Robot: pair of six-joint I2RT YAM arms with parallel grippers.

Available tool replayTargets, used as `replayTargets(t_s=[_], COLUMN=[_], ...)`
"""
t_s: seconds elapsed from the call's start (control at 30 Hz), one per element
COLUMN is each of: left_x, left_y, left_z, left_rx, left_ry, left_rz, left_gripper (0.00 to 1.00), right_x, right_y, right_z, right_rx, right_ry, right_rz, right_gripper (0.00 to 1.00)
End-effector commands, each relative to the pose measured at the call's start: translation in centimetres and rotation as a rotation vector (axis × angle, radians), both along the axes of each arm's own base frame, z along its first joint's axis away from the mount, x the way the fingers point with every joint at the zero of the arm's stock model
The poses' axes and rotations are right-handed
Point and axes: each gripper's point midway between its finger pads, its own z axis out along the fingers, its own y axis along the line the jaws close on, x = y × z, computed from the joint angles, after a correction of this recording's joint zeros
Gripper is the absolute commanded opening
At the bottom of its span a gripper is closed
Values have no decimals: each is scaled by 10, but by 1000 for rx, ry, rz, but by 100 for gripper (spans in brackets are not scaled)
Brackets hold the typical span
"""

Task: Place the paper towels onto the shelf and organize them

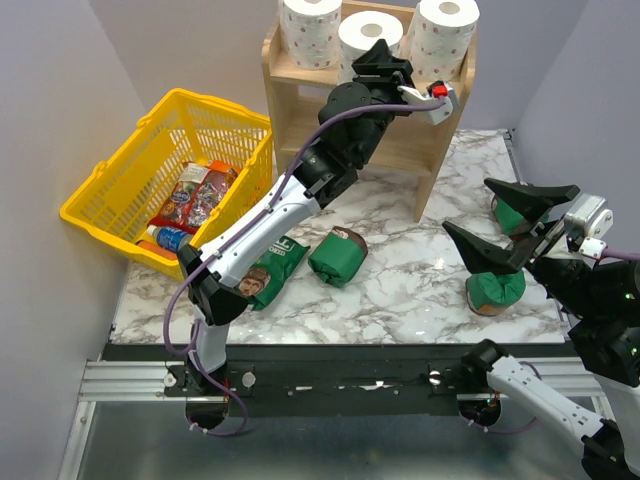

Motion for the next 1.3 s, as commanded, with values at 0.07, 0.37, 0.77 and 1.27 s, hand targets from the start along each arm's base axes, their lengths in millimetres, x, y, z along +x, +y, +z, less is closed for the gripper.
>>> replayTargets(t_s=[0.07,0.37,0.77,1.27], left_x=[18,20,-23,5], left_y=[-4,-6,20,29], left_z=[9,18,44,-1], left_rx=[-39,-110,-311,-303], left_ry=[-51,-80,6,133], left_rz=[-20,-33,-160,-87], left_gripper=[57,72,92,89], right_x=[-5,-2,2,-4], right_y=[-5,-6,-4,-8], right_z=[6,6,-11,-17], right_rx=[-4,-10,4,22], right_ry=[-21,-24,52,91], right_rz=[-10,-24,-20,-22], right_gripper=[100,100,100,100])
